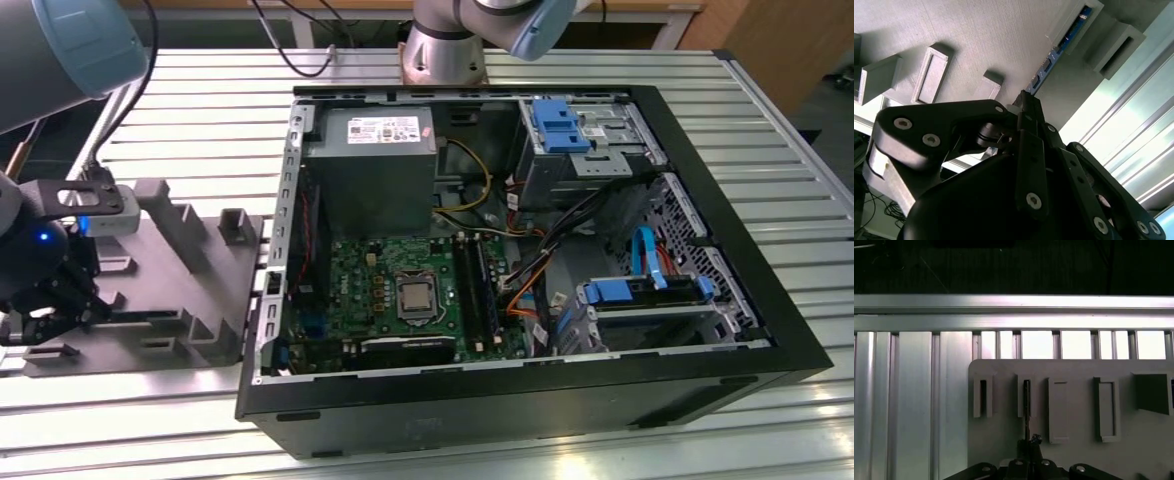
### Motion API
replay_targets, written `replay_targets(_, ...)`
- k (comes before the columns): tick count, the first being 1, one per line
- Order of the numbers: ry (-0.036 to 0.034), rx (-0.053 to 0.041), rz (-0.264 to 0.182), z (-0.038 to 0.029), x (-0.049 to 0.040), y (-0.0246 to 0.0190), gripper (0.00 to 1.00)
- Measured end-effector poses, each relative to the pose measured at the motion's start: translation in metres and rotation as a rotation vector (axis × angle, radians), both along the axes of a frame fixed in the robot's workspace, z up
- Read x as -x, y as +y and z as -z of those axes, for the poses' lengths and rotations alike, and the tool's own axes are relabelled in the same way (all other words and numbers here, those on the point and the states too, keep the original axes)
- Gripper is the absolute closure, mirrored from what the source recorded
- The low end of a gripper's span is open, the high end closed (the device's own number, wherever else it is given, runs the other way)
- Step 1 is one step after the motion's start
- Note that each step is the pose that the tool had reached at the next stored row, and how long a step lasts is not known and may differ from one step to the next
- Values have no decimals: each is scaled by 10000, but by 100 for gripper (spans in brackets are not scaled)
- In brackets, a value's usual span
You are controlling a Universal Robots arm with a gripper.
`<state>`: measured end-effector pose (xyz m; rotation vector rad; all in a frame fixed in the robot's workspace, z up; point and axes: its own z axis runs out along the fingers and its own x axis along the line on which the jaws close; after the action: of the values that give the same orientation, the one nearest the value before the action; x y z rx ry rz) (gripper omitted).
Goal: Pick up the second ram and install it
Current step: 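Pick up the second ram and move it above second insertion slot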
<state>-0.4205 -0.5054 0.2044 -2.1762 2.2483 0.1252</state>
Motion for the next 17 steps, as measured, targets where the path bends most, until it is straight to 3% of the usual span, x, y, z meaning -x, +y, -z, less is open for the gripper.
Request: replay_targets(17,0,0,-2,-81,0,0,88)
